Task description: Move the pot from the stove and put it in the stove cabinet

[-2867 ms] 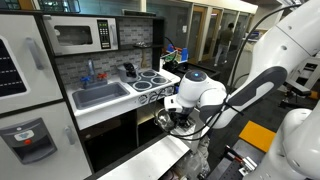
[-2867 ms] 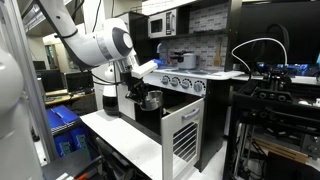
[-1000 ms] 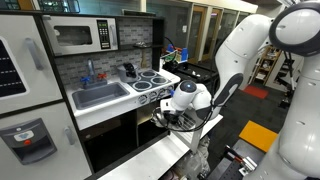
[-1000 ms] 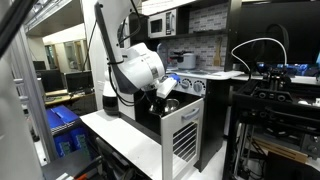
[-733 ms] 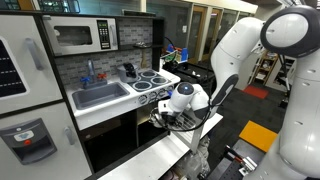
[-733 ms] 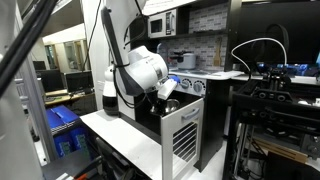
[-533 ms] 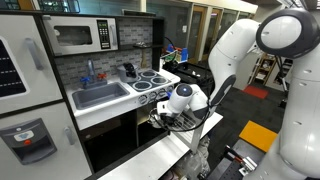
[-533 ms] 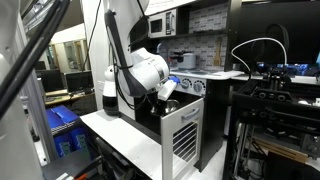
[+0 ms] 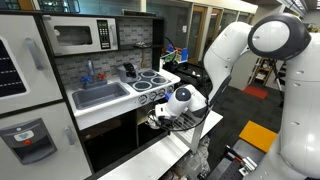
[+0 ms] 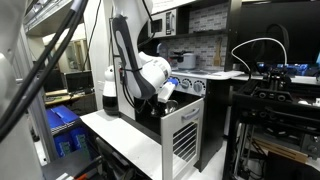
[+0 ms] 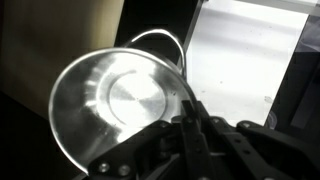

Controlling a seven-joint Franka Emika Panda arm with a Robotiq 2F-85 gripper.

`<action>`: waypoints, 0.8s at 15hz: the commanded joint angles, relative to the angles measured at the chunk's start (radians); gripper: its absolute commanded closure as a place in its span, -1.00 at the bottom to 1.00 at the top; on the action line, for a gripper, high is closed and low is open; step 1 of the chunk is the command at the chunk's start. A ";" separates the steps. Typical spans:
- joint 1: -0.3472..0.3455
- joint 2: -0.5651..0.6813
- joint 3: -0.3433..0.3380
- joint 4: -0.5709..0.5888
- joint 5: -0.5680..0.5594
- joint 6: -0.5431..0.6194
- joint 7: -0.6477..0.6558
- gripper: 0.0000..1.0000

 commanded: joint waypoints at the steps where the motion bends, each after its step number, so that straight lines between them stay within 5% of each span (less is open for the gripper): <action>1: 0.007 0.045 -0.005 0.067 -0.125 -0.004 0.111 0.97; 12: -0.007 0.138 0.011 0.209 -0.307 -0.029 0.348 0.97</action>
